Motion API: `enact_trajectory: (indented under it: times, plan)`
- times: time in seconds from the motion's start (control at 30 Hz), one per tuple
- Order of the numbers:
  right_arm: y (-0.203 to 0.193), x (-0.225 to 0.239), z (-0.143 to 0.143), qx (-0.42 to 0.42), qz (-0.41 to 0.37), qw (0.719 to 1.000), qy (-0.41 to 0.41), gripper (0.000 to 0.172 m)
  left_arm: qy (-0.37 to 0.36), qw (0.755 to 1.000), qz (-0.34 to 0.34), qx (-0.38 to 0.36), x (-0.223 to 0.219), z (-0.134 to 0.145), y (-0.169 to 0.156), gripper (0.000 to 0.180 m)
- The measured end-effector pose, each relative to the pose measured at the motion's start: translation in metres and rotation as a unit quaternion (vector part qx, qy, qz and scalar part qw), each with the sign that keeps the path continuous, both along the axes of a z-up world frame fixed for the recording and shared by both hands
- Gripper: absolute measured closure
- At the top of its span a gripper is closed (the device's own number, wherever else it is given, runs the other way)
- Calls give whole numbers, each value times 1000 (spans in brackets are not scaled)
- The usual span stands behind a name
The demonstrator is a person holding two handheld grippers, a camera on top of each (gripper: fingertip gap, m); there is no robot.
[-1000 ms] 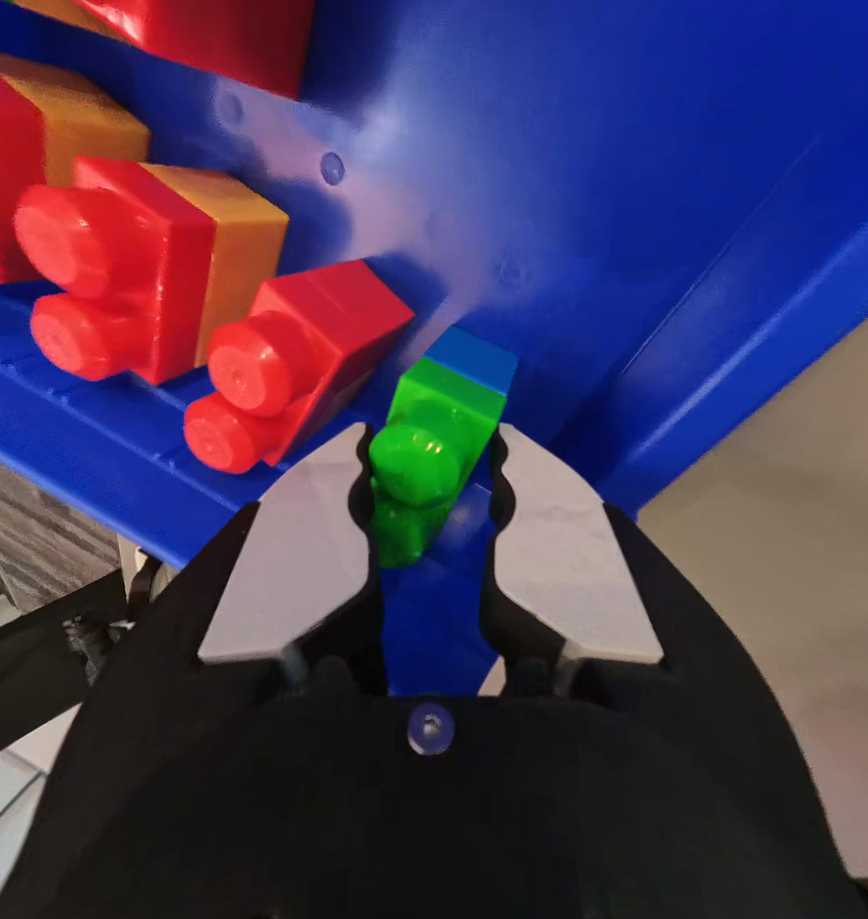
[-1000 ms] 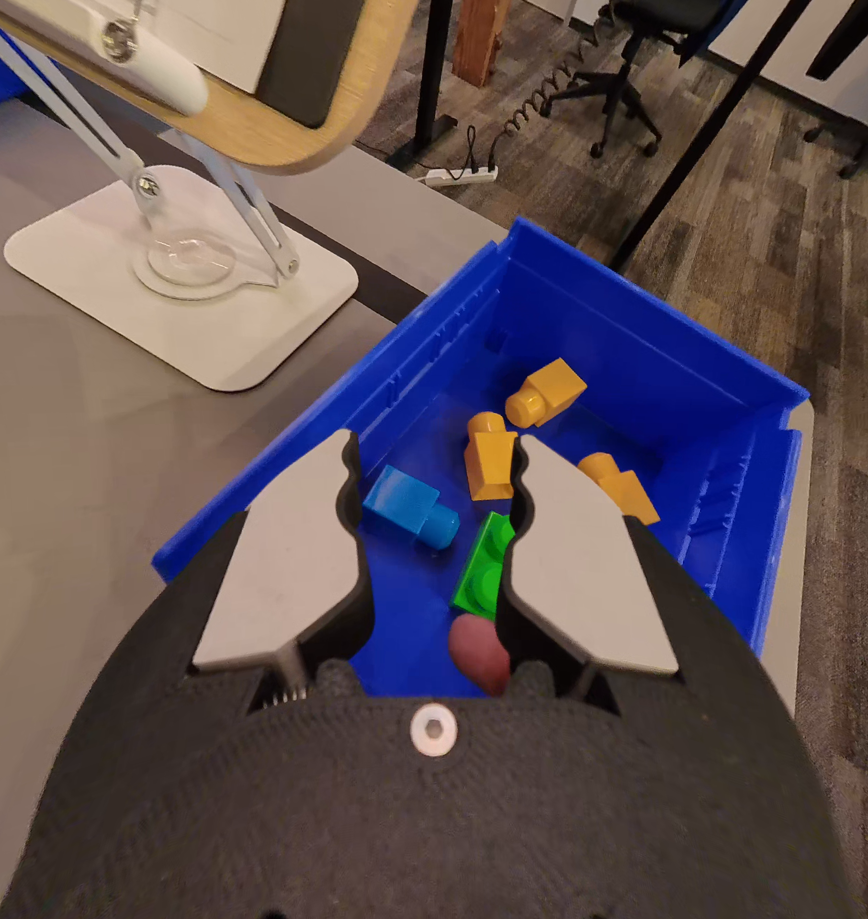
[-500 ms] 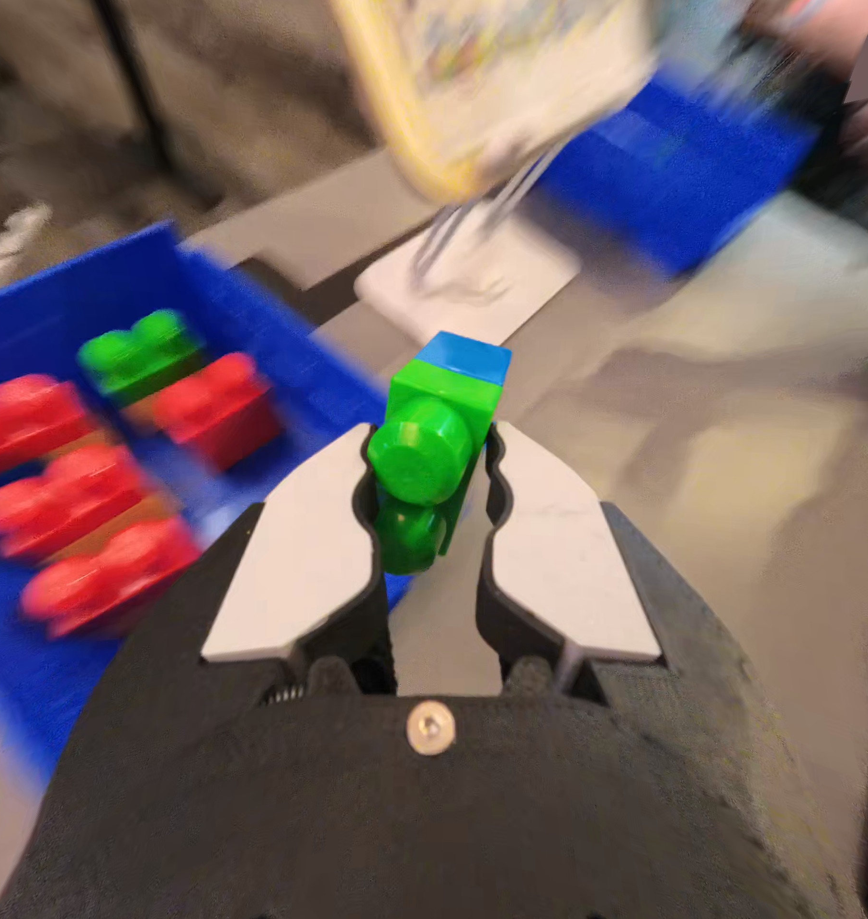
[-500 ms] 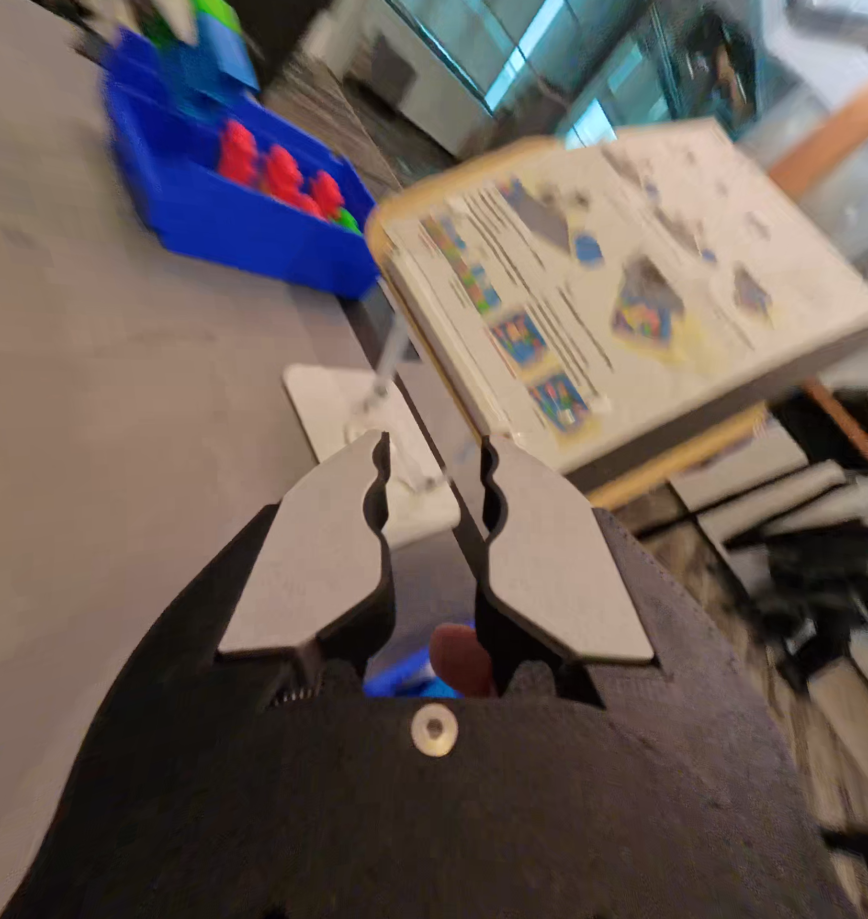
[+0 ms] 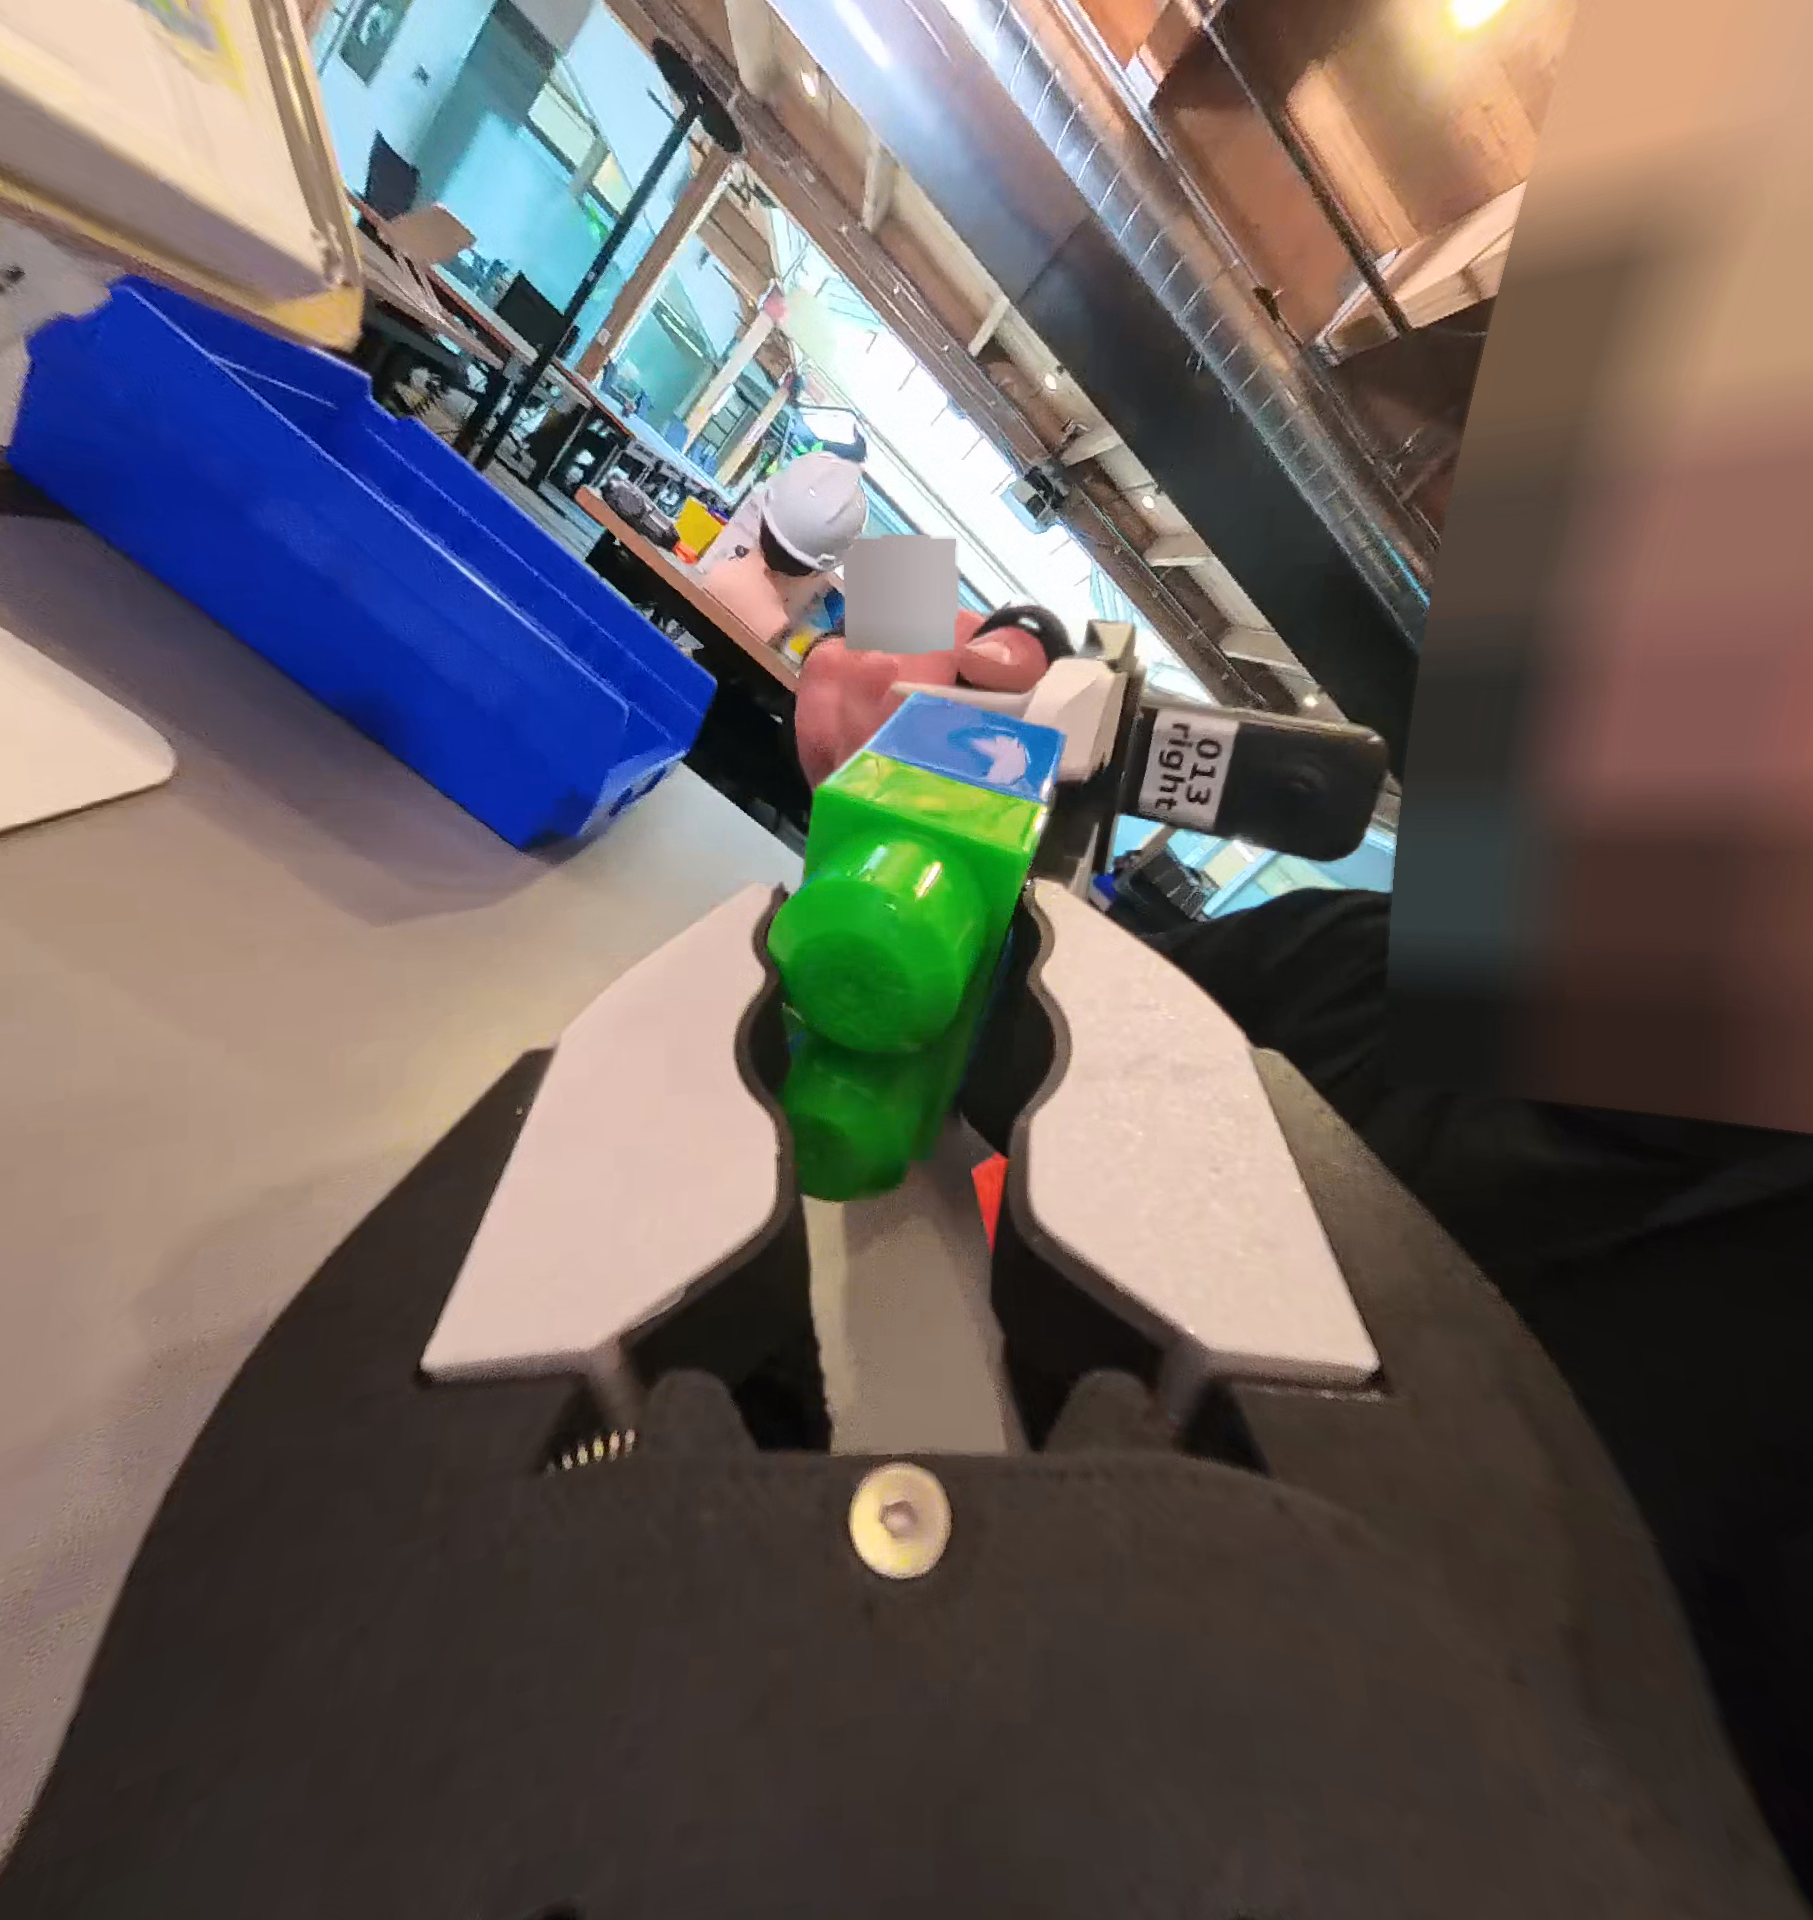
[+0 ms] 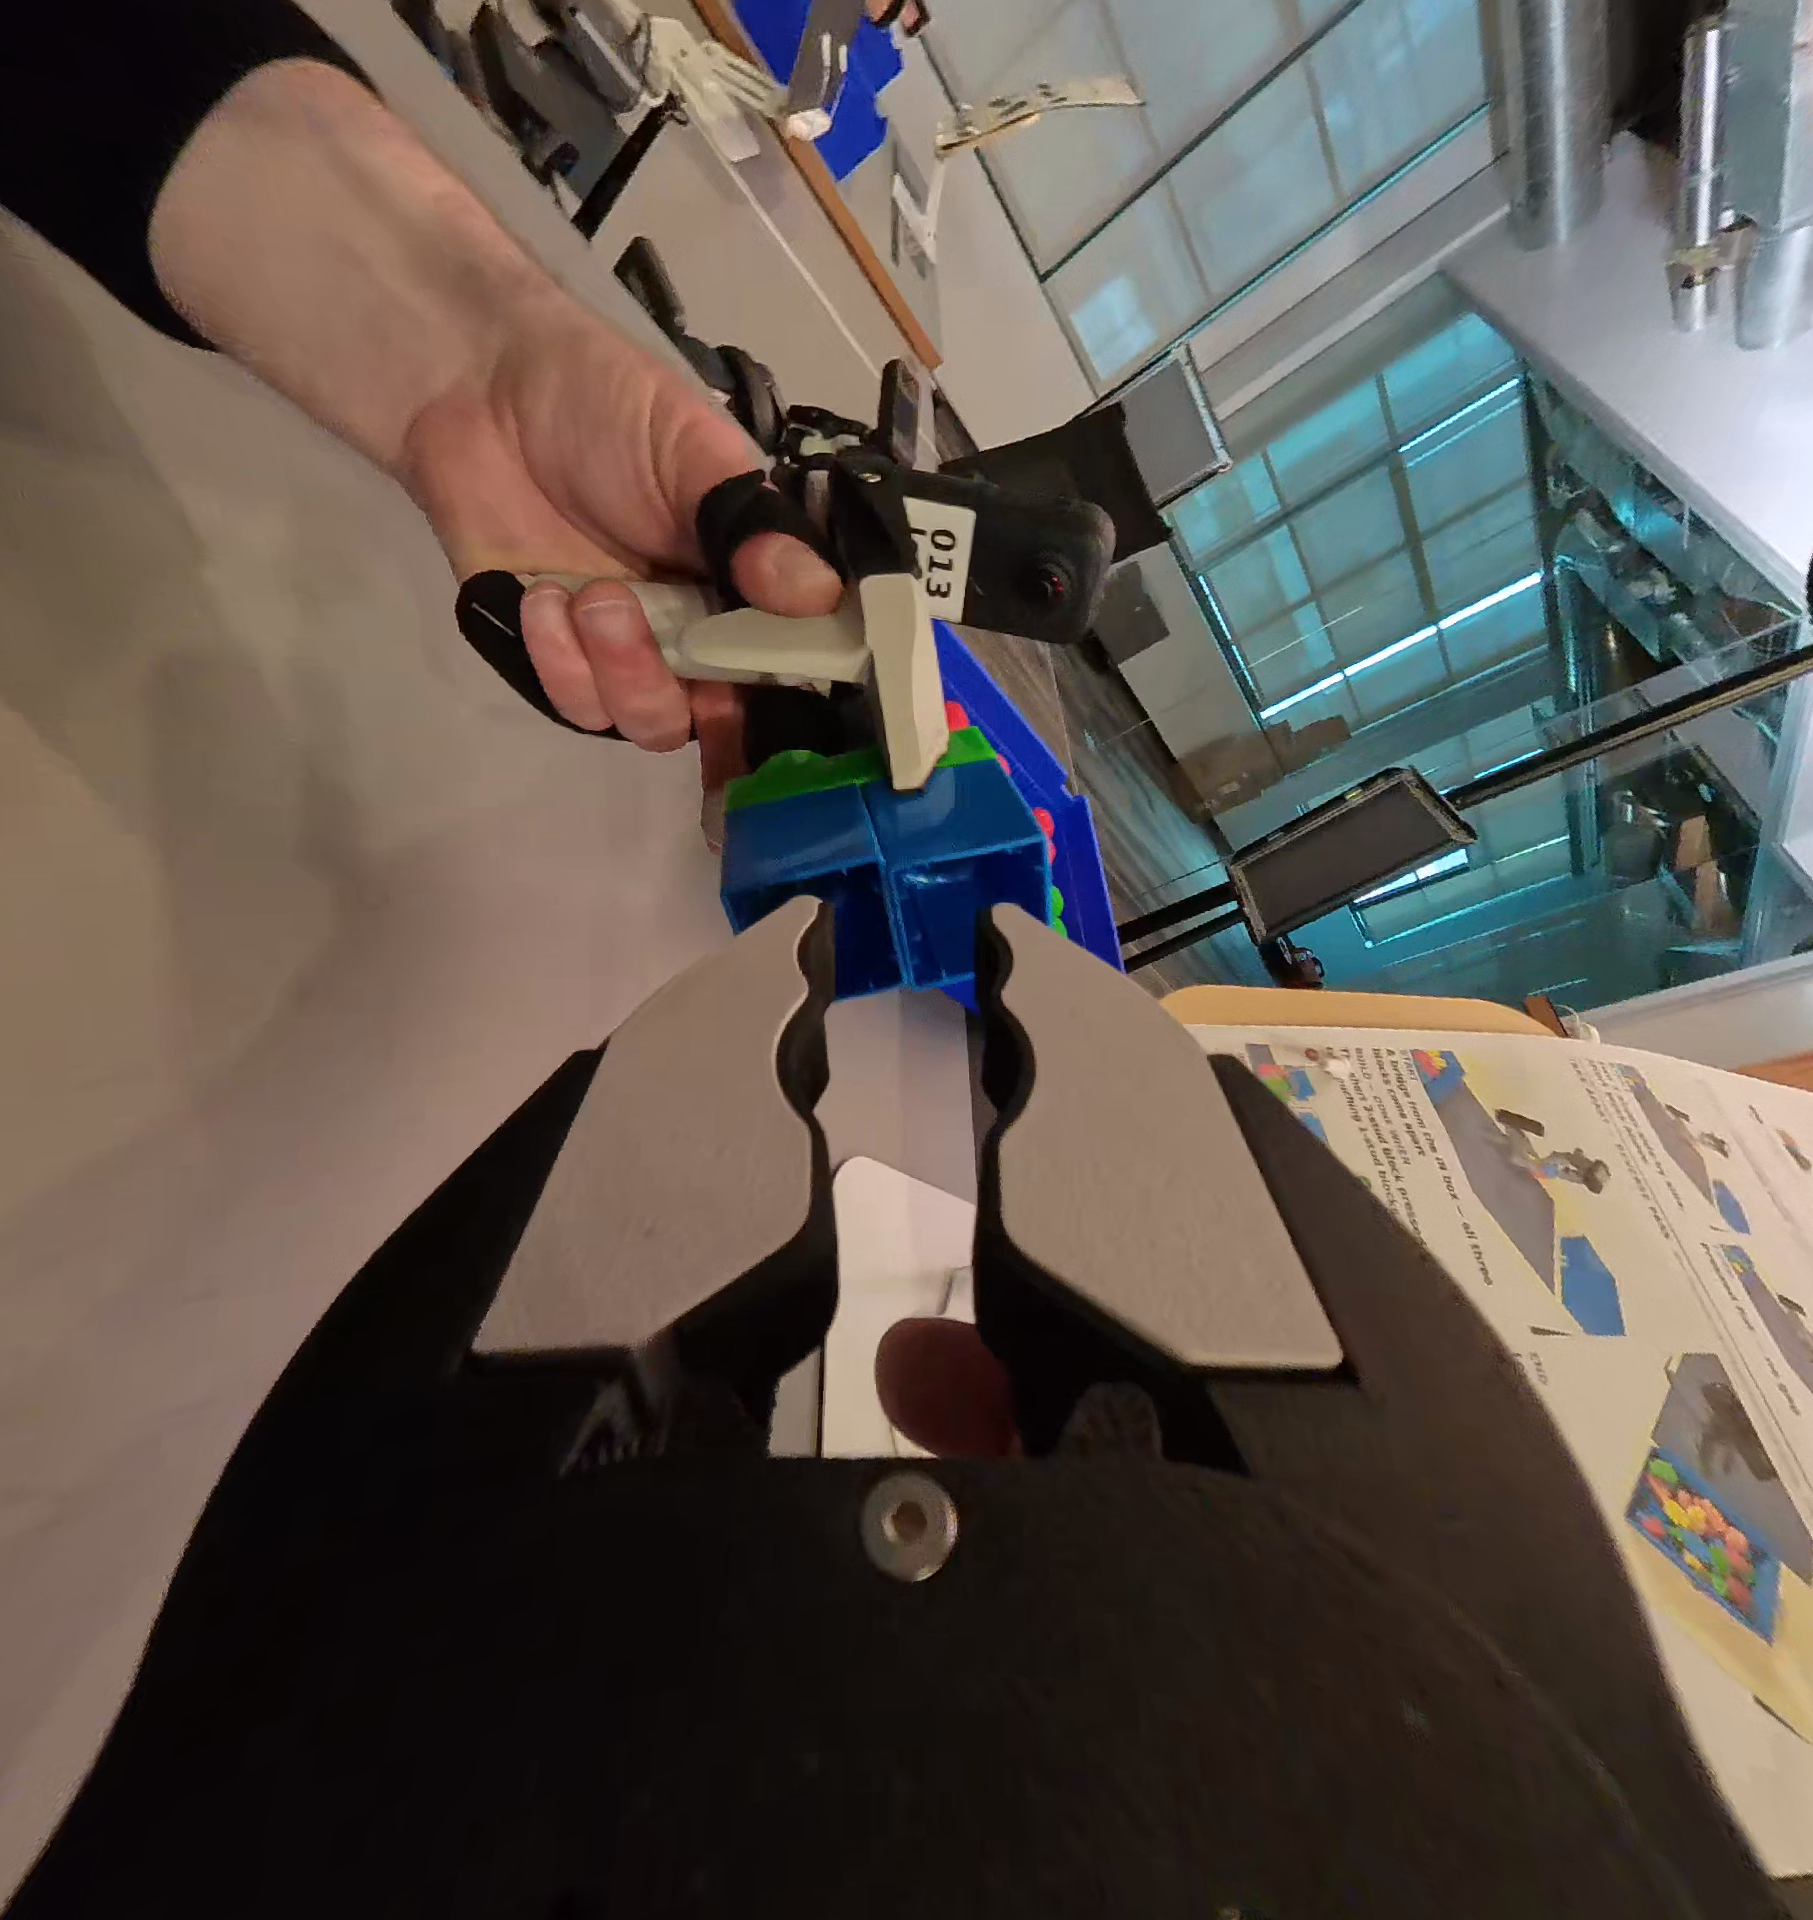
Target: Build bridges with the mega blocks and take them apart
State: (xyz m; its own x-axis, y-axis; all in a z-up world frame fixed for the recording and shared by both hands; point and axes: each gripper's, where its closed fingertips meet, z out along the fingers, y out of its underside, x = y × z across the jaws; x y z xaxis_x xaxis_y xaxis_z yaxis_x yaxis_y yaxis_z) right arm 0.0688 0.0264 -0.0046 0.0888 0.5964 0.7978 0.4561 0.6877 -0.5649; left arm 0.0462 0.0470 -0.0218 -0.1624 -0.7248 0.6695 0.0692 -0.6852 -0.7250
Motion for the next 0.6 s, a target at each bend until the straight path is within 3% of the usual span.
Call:
enact_trajectory:
  times: [0.23, 0.6]
  plan:
    - [-10, -6, -21, 15, 9, 999, -32, 167, -30, 998, -53, -28, 23, -1, -26, 141]
    - [-61, 8, -17, 6, 58, 998, -36, 168, -12, 994, -69, 84, 31, 3, -81, 145]
